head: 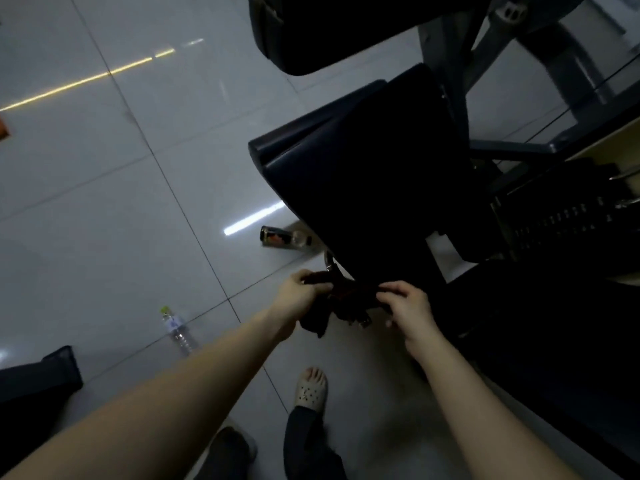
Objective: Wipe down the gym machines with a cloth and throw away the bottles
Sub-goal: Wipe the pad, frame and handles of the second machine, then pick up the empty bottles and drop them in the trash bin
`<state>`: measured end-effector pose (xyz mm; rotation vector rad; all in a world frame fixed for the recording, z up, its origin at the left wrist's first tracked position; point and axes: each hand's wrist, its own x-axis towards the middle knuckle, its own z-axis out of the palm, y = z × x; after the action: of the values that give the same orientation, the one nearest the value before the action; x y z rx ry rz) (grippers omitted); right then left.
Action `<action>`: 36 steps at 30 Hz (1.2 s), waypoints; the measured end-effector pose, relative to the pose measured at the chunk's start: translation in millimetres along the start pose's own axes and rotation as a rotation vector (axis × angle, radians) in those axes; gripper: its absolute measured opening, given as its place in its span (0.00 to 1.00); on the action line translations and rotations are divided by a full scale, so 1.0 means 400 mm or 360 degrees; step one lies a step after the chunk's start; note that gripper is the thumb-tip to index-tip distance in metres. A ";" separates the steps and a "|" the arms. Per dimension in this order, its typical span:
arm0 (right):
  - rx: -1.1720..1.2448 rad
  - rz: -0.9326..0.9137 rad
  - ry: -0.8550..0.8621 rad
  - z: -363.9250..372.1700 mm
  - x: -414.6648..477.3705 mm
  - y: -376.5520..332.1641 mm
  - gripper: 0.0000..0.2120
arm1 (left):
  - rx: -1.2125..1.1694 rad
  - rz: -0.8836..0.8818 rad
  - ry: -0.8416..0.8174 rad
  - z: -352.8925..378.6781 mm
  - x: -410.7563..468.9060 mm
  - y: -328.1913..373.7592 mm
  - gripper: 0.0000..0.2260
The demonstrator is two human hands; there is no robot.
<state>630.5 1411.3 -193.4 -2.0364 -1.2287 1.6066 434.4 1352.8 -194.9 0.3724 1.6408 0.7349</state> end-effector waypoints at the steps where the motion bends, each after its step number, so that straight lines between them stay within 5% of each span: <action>1: 0.0067 -0.0075 0.0013 -0.021 0.019 -0.017 0.09 | -0.0050 0.0056 -0.0039 -0.011 0.016 0.021 0.08; 8: 0.0565 -0.0337 -0.0052 -0.018 0.217 -0.142 0.17 | -0.0804 0.0169 -0.0266 0.002 0.216 0.186 0.18; 13: -0.0035 -0.0259 -0.0264 0.125 0.273 -0.156 0.24 | -0.0145 0.0148 -0.0231 0.038 0.273 0.181 0.22; 17: -0.0280 -0.0340 -0.0332 0.165 0.278 -0.141 0.20 | -0.0130 0.0130 -0.0214 -0.020 0.302 0.117 0.23; 24: -0.0974 -0.0723 0.0386 0.286 0.215 -0.123 0.09 | -0.0301 -0.0038 0.0057 -0.195 0.258 -0.078 0.10; 36: -0.1621 -0.0774 -0.0630 0.905 0.260 0.052 0.11 | -0.0358 -0.0530 0.0597 -0.656 0.274 -0.581 0.05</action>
<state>318.7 1375.0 -402.3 -1.5830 -2.8530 1.2619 194.6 1179.7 -412.9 -0.2108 1.8842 0.7536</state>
